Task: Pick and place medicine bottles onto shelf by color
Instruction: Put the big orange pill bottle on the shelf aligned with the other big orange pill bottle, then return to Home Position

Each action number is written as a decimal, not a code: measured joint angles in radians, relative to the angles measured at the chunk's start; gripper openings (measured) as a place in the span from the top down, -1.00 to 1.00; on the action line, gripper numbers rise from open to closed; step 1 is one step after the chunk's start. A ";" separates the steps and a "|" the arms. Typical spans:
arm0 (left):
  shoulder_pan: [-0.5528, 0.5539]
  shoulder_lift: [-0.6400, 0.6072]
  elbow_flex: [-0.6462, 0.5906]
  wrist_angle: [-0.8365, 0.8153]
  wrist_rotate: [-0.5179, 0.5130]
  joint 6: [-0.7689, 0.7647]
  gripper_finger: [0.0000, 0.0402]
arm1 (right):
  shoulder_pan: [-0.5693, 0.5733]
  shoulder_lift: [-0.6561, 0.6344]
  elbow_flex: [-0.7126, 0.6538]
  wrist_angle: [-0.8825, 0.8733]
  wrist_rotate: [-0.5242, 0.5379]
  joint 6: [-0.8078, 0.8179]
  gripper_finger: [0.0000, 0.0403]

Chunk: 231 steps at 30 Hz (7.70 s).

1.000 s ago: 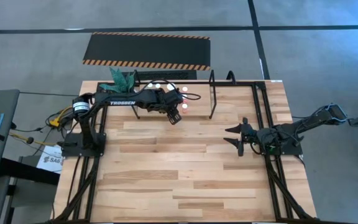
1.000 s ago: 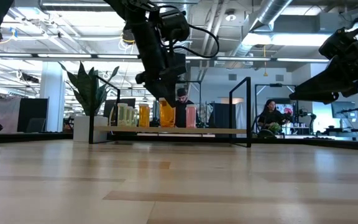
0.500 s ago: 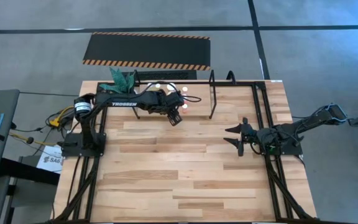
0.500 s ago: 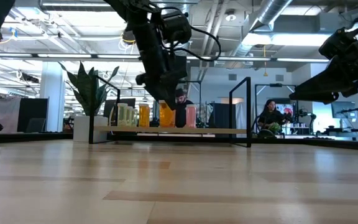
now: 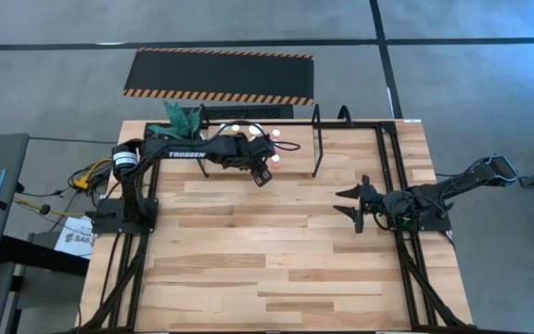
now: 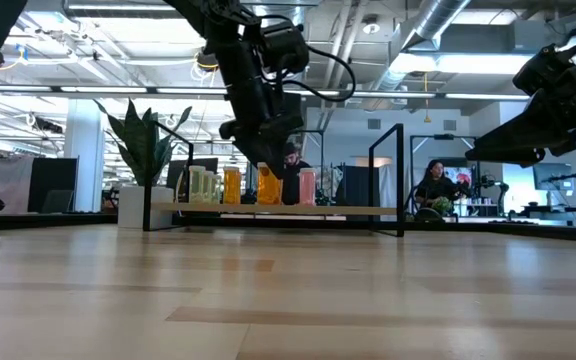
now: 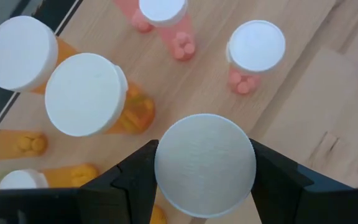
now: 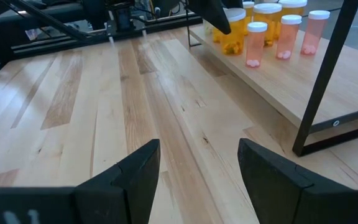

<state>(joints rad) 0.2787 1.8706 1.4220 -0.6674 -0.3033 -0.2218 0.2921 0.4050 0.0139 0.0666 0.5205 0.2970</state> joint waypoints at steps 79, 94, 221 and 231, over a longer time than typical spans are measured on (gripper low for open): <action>-0.272 -1.292 -1.274 1.066 -0.129 0.214 -0.25 | 0.000 0.000 0.000 0.000 0.000 0.000 -0.19; -0.272 -1.342 -1.411 1.239 -0.145 0.218 -0.25 | 0.000 0.000 0.000 0.000 0.000 0.000 -0.19; -0.270 -1.864 -1.411 0.744 -0.126 0.248 -0.24 | -0.355 -0.404 -0.002 0.027 0.000 -0.012 -0.19; -0.270 -1.864 -1.411 0.744 -0.126 0.248 -0.24 | -0.380 -0.404 -0.003 0.155 -0.211 -0.053 -0.19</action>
<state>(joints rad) 0.0082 0.0063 0.0105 0.0765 -0.4290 0.0261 -0.0883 0.0013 0.0109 0.2217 0.3090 0.2438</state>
